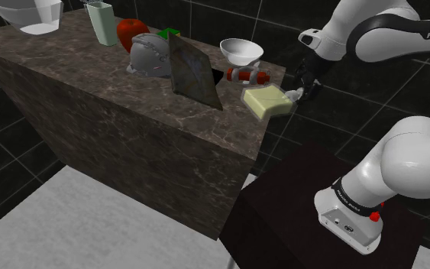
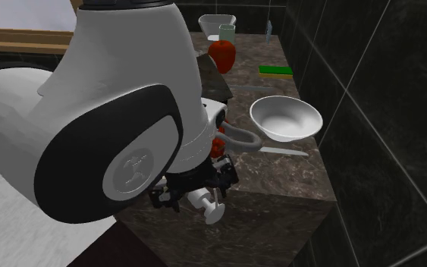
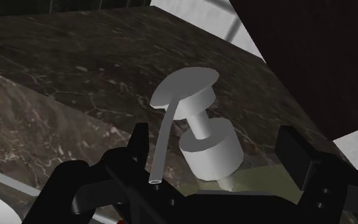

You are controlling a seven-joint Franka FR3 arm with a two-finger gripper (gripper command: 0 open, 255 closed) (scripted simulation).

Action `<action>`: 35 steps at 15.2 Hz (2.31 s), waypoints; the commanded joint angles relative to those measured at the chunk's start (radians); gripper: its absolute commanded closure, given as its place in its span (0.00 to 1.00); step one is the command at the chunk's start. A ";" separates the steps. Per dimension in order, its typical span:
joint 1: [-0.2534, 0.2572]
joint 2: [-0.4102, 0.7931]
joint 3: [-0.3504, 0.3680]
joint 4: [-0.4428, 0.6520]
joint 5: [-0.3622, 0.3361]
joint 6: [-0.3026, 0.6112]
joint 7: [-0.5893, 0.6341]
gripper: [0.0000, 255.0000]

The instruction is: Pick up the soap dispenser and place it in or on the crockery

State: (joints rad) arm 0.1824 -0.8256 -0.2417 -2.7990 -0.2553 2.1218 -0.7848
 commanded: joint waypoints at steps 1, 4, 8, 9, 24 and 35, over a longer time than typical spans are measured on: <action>-0.001 0.005 -0.002 -0.008 -0.002 0.014 0.000 0.00; -0.001 0.005 -0.002 -0.008 -0.002 0.014 0.000 0.00; -0.001 0.005 -0.002 -0.007 -0.002 0.013 0.000 1.00; -0.001 0.005 -0.002 -0.007 -0.002 0.013 0.000 1.00; 0.008 -0.021 0.015 0.073 0.018 -0.093 -0.006 1.00; 0.021 -0.031 0.037 0.214 0.044 -0.244 -0.017 1.00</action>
State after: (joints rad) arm 0.2020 -0.8563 -0.2065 -2.5981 -0.2140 1.8919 -0.8009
